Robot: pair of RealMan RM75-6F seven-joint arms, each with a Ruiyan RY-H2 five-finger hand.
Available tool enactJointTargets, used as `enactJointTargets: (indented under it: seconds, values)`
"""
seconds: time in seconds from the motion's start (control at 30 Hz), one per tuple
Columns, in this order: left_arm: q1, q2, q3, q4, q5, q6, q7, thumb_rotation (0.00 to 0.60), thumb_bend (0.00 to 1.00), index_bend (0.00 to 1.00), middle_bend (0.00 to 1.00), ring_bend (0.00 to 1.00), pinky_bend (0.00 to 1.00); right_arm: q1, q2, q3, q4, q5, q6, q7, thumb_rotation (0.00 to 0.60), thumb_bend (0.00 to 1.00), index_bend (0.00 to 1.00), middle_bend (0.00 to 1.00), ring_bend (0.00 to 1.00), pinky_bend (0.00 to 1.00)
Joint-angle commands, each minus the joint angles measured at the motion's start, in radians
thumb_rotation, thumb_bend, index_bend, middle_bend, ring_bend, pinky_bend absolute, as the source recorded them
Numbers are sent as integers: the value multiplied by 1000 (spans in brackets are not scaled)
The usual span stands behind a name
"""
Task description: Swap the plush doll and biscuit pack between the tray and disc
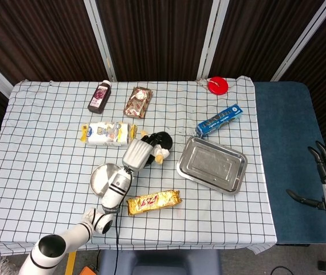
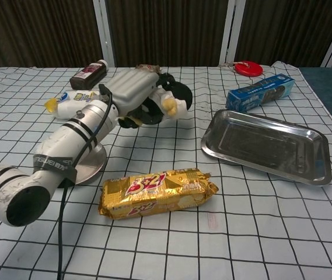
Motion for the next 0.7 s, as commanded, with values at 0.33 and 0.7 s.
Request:
enactJointTargets:
  seconds: [0.33, 0.7]
  values:
    - [268, 424, 92, -689, -45, 96, 292, 600, 449, 677, 791, 762, 909, 7, -10, 1, -3, 10, -14, -34, 600, 60, 0, 0, 0, 0]
    - [411, 505, 149, -865, -74, 188, 389, 600, 447, 678, 791, 762, 907, 13, -15, -1, -9, 18, -31, -50, 600, 60, 0, 0, 0, 0]
